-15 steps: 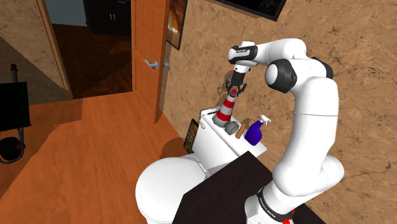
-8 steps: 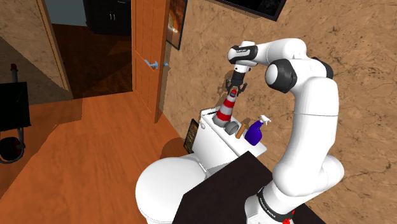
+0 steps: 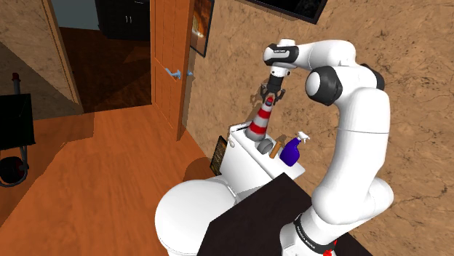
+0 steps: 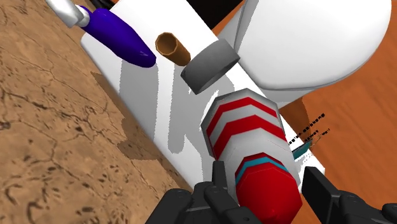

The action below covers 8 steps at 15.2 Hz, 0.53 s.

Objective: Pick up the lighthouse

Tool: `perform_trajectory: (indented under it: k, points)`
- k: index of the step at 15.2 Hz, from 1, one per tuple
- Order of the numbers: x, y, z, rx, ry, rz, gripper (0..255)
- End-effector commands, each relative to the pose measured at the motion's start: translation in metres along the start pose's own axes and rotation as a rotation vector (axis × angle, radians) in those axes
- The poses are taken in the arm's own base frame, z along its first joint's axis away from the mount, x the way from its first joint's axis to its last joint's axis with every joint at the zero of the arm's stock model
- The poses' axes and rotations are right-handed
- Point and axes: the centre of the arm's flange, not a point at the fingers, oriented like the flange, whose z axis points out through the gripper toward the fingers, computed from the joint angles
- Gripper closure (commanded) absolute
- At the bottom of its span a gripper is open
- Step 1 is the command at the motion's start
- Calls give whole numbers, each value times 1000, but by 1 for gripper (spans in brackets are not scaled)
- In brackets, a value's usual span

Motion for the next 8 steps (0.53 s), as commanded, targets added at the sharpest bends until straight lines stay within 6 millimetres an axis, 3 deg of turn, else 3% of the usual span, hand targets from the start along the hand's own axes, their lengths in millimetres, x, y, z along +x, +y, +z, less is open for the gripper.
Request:
perform_trajectory:
  k: [1, 6, 8]
  points:
    - [-2, 1, -12, 1, 2, 0, 255]
    - [-6, 3, -38, 1, 2, 0, 255]
    - [-6, 3, -39, 1, 2, 0, 255]
